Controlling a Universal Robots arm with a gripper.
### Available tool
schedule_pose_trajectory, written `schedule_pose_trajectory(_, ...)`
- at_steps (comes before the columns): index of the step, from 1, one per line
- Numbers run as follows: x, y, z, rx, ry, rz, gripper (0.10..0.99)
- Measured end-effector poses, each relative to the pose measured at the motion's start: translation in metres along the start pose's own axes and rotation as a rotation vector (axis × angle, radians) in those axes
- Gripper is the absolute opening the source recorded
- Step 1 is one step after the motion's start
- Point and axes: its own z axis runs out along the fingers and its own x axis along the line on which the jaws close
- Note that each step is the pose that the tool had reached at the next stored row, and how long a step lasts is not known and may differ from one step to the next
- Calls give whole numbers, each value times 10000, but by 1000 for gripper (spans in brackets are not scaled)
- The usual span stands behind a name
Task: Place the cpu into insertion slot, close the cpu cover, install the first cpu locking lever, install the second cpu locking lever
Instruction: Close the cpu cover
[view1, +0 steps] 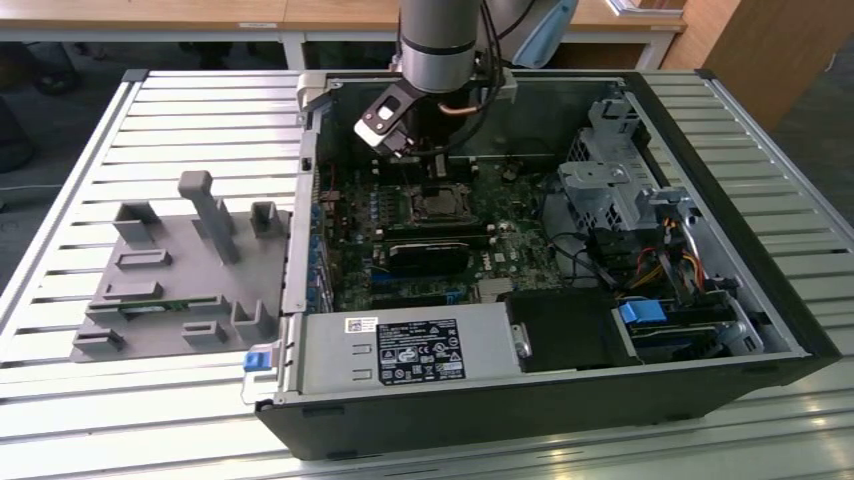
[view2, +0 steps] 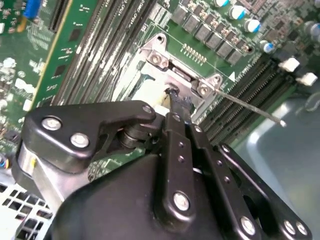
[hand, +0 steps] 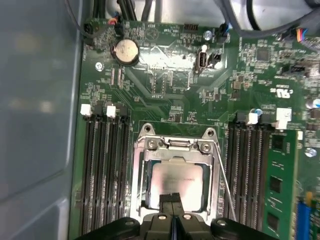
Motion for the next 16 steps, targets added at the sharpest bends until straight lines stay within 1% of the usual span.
schedule_pose_trajectory(1,0,0,-10,0,0,-1,106)
schedule_pose_trajectory(4,0,10,-9,-2,-2,-2,106)
schedule_pose_trajectory(9,-3,71,-8,3,-5,-1,106)
schedule_pose_trajectory(16,-5,121,-7,6,-5,-1,106)
